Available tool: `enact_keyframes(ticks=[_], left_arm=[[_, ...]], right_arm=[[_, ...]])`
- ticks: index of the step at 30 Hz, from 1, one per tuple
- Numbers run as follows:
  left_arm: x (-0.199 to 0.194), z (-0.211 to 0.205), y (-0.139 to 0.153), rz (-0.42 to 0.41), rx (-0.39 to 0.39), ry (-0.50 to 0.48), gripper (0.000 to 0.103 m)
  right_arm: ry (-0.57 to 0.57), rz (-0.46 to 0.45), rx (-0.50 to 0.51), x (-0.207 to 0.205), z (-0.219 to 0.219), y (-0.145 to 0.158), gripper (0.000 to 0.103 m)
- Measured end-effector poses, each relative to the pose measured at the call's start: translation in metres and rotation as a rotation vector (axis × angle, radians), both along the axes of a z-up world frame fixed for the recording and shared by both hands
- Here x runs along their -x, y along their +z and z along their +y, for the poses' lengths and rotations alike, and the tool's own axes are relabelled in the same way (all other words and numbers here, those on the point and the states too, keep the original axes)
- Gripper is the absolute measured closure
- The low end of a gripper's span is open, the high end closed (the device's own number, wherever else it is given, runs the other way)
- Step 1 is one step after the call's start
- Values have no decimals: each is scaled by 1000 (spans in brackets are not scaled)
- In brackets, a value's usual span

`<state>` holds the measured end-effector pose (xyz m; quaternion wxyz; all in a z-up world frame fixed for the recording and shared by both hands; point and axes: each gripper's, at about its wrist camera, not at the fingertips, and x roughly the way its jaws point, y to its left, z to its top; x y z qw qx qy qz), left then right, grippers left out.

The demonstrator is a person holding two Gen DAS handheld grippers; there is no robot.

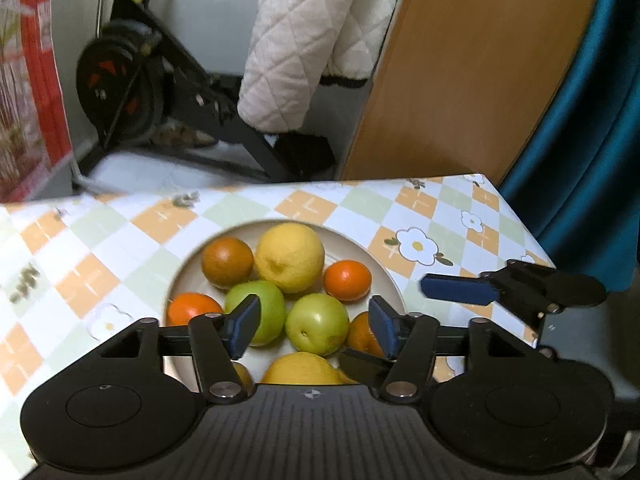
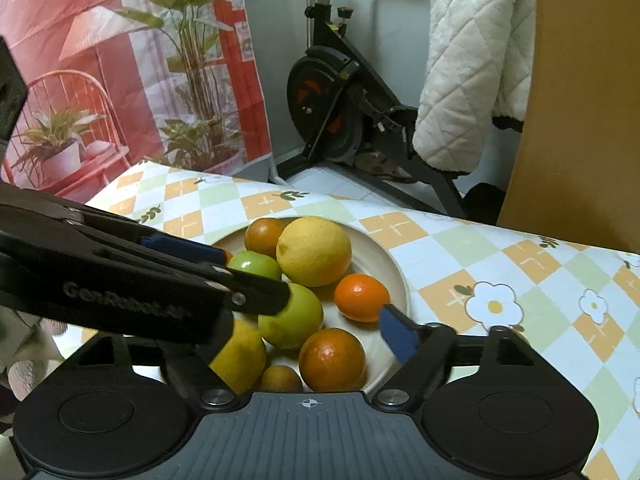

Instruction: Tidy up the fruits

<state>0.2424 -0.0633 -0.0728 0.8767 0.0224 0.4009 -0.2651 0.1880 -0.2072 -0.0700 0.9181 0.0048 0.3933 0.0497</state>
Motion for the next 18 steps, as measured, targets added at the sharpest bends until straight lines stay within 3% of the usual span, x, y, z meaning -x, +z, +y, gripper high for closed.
enact_keyframes(ticks=[7,11,18], left_arm=[[34,10,34,-137,-25,14,25],[55,13,54,-226,-52,51,11],[83,28,86,-294,1,130,10]], right_arm=[[-61,-50,-19,23,0,28,2],[-96,-95,-9,39,3,46,1],[-126,-149,-40,70,10,77,1]])
